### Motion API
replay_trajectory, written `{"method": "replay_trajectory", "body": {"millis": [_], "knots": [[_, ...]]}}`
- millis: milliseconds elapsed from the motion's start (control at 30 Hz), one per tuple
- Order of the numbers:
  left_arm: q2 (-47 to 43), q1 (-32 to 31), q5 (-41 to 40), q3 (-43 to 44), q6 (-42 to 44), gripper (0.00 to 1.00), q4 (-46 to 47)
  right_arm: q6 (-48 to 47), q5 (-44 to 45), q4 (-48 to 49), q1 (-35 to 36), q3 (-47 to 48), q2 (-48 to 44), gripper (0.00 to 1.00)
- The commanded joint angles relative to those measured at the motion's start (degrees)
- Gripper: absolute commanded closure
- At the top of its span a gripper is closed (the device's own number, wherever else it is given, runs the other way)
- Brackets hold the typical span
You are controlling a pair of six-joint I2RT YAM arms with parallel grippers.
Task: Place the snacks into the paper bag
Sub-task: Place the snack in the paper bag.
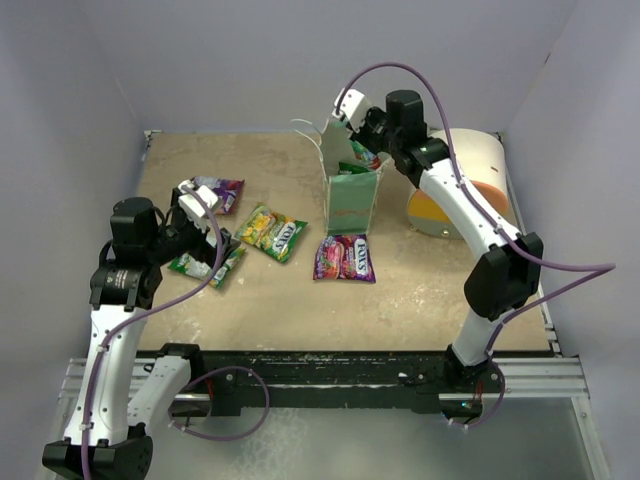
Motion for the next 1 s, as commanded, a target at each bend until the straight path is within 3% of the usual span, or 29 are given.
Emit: {"method": "replay_trajectory", "body": {"millis": [0, 367, 967], "knots": [[-0.4, 0.5, 1.56, -0.04, 0.84, 0.01, 2.4, -1.63, 4.91, 5.96, -0.36, -0.93, -2.02, 1.0], [-0.92, 0.5, 1.59, -0.59, 1.06, 0.01, 2.4, 1.54, 8.68, 11.18, -0.46, -5.75, -4.82, 1.0], [-1.18, 0.46, 1.91, -0.77, 1.15, 0.01, 2.36, 6.86, 3.11, 13.32, -0.48, -12.51, -11.74, 1.0]]}}
